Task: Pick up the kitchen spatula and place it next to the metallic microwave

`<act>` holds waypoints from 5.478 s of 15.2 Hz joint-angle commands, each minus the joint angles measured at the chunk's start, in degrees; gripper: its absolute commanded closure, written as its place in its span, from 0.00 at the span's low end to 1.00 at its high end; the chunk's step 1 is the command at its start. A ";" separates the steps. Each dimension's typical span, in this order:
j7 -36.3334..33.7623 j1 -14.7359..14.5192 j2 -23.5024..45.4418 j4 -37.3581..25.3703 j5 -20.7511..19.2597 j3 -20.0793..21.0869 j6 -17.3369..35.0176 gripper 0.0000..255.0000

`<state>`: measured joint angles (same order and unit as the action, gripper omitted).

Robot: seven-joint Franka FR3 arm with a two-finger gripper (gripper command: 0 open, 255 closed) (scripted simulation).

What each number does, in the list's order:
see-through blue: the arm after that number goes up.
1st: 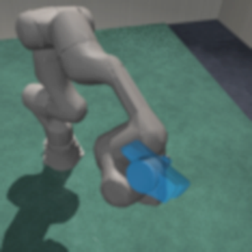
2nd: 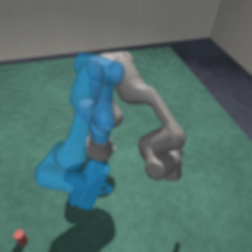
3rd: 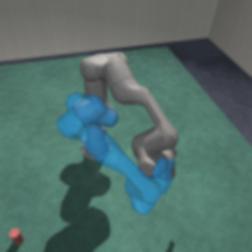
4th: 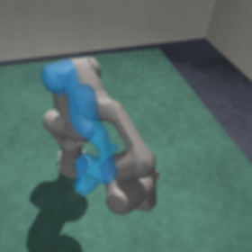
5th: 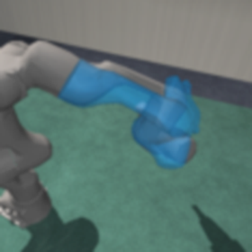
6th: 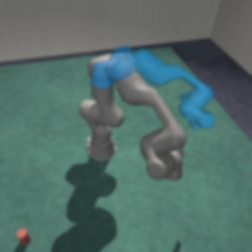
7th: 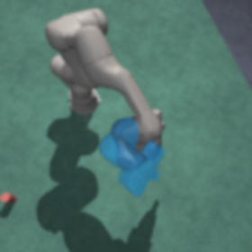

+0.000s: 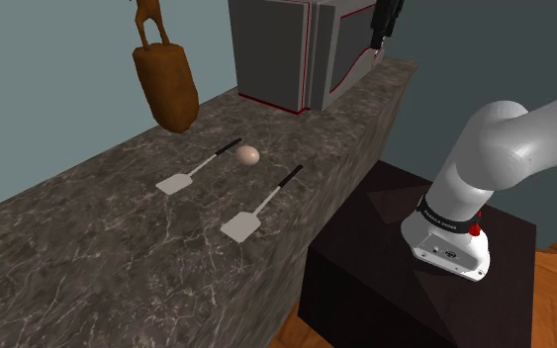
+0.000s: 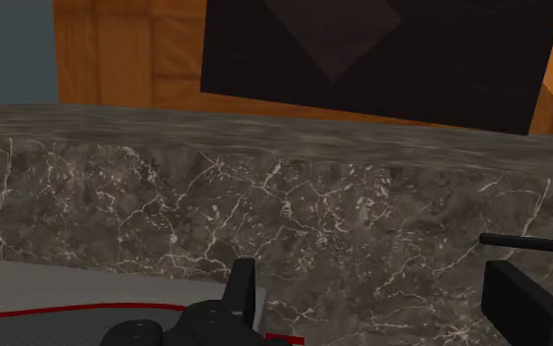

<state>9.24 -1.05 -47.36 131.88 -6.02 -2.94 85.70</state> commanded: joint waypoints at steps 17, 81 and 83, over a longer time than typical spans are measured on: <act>21.12 -15.57 19.35 3.55 2.49 3.66 21.26 0.00; 44.15 -30.15 32.05 0.11 5.16 11.70 28.91 1.00; 44.27 -30.16 31.59 -1.02 5.22 11.65 27.32 1.00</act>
<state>53.34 -31.25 -15.50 131.54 -0.81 8.80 114.00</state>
